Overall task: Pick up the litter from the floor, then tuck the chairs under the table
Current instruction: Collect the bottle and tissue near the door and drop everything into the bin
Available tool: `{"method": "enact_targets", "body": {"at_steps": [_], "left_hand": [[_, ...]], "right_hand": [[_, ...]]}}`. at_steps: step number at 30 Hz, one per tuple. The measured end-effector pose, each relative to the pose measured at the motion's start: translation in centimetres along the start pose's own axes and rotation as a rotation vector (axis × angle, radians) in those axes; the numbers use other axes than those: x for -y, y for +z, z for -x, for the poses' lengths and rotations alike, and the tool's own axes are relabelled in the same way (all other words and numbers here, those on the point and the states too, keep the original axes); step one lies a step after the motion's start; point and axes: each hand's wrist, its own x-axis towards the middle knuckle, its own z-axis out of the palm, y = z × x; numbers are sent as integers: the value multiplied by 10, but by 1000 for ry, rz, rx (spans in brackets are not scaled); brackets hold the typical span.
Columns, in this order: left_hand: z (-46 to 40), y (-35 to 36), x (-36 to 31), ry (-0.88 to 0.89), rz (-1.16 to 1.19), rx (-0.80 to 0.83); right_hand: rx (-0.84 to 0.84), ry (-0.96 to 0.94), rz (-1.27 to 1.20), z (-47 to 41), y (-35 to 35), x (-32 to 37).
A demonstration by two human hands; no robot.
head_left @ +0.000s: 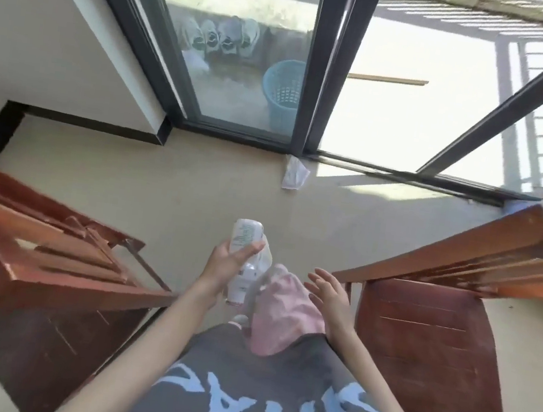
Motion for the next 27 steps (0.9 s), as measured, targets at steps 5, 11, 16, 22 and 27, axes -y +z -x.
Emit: {"method": "enact_targets", "body": {"at_steps": [5, 11, 16, 22, 27], "left_hand": [[-71, 17, -44, -34, 16, 4], [-154, 43, -96, -129, 47, -28], [-225, 50, -132, -163, 5, -50], [-360, 46, -129, -135, -113, -33], [-510, 39, -74, -113, -251, -22]], "right_hand": [[13, 10, -22, -63, 12, 40], [48, -24, 98, -164, 33, 135], [73, -98, 201, -245, 66, 202], [46, -144, 363, -369, 95, 184], [44, -196, 673, -511, 102, 103]]}}
